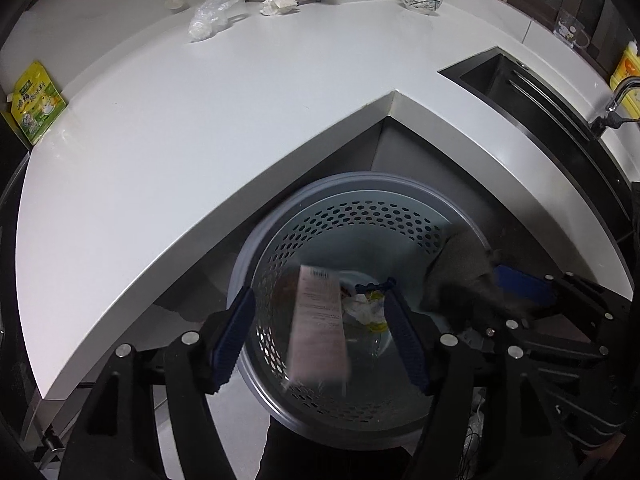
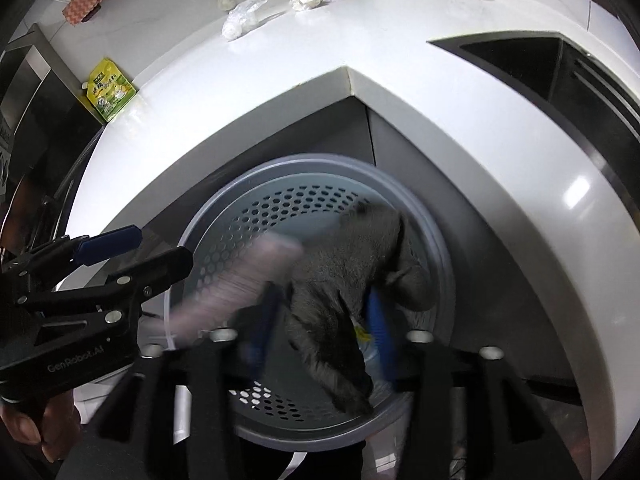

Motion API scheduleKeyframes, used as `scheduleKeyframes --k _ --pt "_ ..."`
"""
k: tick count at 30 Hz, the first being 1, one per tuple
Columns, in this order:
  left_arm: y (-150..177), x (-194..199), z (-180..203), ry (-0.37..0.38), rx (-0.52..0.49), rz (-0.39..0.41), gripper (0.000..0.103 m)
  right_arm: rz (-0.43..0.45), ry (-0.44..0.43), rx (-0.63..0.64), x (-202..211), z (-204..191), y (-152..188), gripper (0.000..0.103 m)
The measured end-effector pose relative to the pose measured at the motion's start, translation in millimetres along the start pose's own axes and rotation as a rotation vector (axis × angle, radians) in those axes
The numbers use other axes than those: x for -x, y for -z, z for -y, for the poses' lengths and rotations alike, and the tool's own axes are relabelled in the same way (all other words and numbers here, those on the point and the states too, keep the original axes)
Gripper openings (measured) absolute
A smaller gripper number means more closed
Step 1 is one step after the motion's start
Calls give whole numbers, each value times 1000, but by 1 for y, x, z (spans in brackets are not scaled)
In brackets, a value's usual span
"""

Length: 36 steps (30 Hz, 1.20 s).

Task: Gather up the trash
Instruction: 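Carry cloth and receipt over the bin and open both grippers, then move both grippers from the bin back to the counter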

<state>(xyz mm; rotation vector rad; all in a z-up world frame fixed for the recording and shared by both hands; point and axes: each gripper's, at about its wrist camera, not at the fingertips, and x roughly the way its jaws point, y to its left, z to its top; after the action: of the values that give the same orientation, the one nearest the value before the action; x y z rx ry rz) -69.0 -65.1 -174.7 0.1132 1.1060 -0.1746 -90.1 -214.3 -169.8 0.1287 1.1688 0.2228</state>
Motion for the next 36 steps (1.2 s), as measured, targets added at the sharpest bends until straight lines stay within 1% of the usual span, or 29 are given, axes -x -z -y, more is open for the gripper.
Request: scheduleKeyframes --k 1,15,21,24,29,36 --pt "-1 0 -1 -3 3 0 66 -1 -4 2 0 0 0 53" --pt "-8 4 -4 -28 30 13 66 9 11 -1 6 10 -6 53" --pt "-16 16 -4 -43 36 36 67 12 -3 5 12 10 -10 53" --pt "-24 27 -6 -55 43 63 72 27 -17 13 20 10 -16 53" --pt "-39 45 -10 -70 64 113 73 58 -31 39 33 7 -30 54" --pt "-59 70 -22 -109 89 185 83 124 -49 65 50 2 -62 58"
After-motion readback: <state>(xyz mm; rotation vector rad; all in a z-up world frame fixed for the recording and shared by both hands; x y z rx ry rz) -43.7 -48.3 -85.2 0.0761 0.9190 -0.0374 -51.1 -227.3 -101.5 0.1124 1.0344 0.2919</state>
